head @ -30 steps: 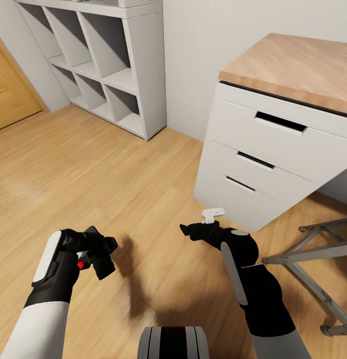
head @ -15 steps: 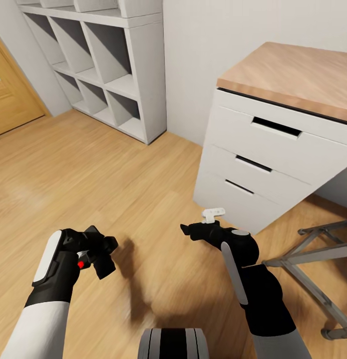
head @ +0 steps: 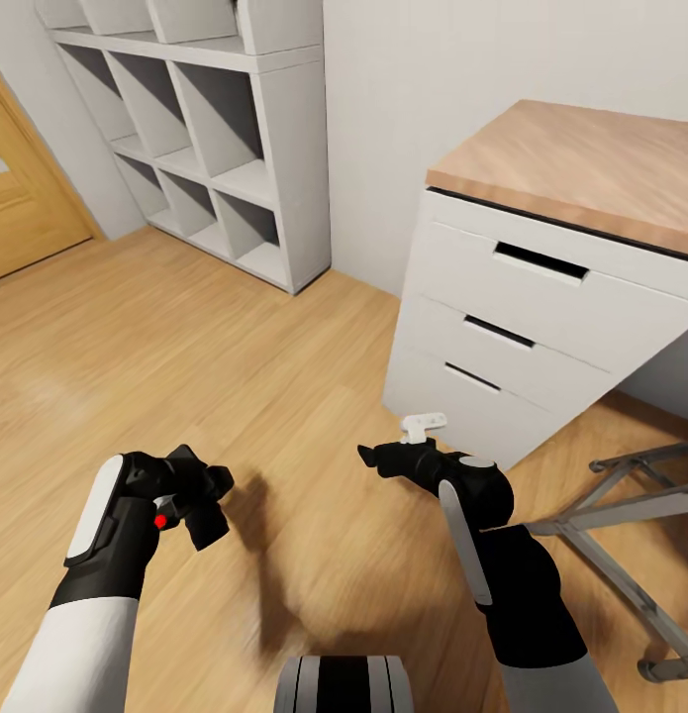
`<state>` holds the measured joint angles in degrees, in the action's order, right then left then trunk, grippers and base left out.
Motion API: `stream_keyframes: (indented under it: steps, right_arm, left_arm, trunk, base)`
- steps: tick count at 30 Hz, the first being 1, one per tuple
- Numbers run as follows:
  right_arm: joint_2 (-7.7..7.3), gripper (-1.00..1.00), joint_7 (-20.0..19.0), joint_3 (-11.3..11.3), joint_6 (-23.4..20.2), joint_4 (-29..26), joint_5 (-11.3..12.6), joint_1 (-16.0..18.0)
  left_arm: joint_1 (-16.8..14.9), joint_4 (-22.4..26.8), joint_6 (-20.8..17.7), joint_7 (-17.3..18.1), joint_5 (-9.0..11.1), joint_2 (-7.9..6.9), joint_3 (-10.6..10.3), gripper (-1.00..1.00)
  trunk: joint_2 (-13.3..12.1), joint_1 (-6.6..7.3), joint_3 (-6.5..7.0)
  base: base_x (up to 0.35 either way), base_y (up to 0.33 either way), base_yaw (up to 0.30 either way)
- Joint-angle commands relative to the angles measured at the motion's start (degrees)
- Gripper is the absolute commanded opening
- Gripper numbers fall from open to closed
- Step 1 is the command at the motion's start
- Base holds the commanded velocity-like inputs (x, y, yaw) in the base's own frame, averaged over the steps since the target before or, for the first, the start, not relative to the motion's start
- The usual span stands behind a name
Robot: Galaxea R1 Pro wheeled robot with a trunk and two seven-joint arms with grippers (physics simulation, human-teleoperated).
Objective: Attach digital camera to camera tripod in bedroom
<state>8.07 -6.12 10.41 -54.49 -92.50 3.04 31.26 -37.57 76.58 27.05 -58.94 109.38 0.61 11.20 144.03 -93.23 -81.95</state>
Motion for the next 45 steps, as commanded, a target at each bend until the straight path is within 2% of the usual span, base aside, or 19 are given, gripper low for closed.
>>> stream_keyframes:
  steps: [1, 22, 23, 26, 27, 32, 33, 34, 40, 43, 44, 45]
  right_arm:
    - [0.0, 1.0, 0.1, 0.0, -0.3, 0.0, 0.3, 0.0]
    - [-0.08, 1.0, 0.1, 0.0, -0.3, 0.0, 0.3, 0.0]
    - [-0.08, 1.0, 0.1, 0.0, -0.3, 0.0, 0.3, 0.0]
    - [-0.06, 1.0, 0.1, 0.0, -0.3, 0.0, 0.3, 0.0]
    - [-0.06, 1.0, 0.1, 0.0, -0.3, 0.0, 0.3, 0.0]
    - [0.03, 1.0, 0.1, 0.0, -0.3, 0.0, 0.3, 0.0]
    - [0.07, 1.0, 0.1, 0.0, -0.4, 0.0, 0.3, 0.0]
    - [0.1, 1.0, 0.1, 0.0, -0.4, 0.0, 0.3, 0.0]
    - [0.17, 1.0, 0.1, 0.0, -0.5, 0.0, 0.3, 0.0]
    - [0.18, 1.0, 0.1, 0.0, -0.5, 0.0, 0.3, 0.0]
    - [0.18, 1.0, 0.1, 0.0, -0.5, 0.0, 0.3, 0.0]
    - [0.18, 1.0, 0.1, 0.0, -0.5, 0.0, 0.3, 0.0]
  left_arm:
    - [0.0, 0.1, 0.1, -0.1, 0.2, 0.06, 0.1, -1.0]
    - [-0.1, 0.1, 0.1, -0.5, 0.2, 0.04, 0.1, -1.0]
    - [0.9, 0.2, 0.1, -0.4, 0.2, -0.19, -0.1, -1.0]
    - [3.1, 0.4, -0.6, -0.1, -2.8, -1.32, -2.1, -1.0]
    - [3.1, 0.4, -0.6, -0.1, -2.8, -1.32, -2.1, -1.0]
    - [5.4, 0.5, -1.0, 0.1, -8.7, -2.2, -4.9, -1.0]
    - [6.4, 0.7, -1.1, 0.2, -10.6, -2.24, -5.7, -1.0]
    - [6.8, 0.8, -1.1, 0.2, -11.3, -2.27, -5.9, -1.0]
    - [9.0, 1.4, -1.2, 0.3, -14.1, -2.4, -7.3, -1.0]
    - [9.2, 1.5, -1.2, 0.7, -14.5, -2.48, -8.5, -1.0]
    - [9.3, 1.5, -1.2, 1.0, -14.6, -2.51, -9.0, -1.0]
    - [9.4, 1.5, -1.2, 2.3, -14.9, -2.58, -11.1, -1.0]
  trunk:
    - [0.0, 0.01, 0.06]
    - [0.0, 0.01, 1.99]
    - [0.0, 0.01, 2.08]
    - [0.0, 0.01, 2.36]
    - [0.0, 0.01, 2.45]
    - [0.0, 0.01, 2.91]
    - [0.0, 0.01, 3.0]
    - [0.0, 0.01, 3.1]
    - [0.0, 0.01, 3.65]
    - [0.0, 0.01, 3.92]
    - [0.0, 0.01, 4.02]
    - [0.0, 0.01, 4.11]
  base:
    - [0.0, 0.0, 0.0]
    - [0.0, 0.0, 0.0]
    - [0.0, 0.0, 0.0]
    - [0.0, 0.0, 0.0]
    - [0.0, 0.0, 0.0]
    - [0.0, 0.0, 0.0]
    - [0.0, 0.0, 0.0]
    - [0.0, 0.0, 0.0]
    - [0.0, 0.0, 0.0]
    - [0.0, 0.0, 0.0]
    - [0.0, 0.0, 0.0]
    - [0.0, 0.0, 0.0]
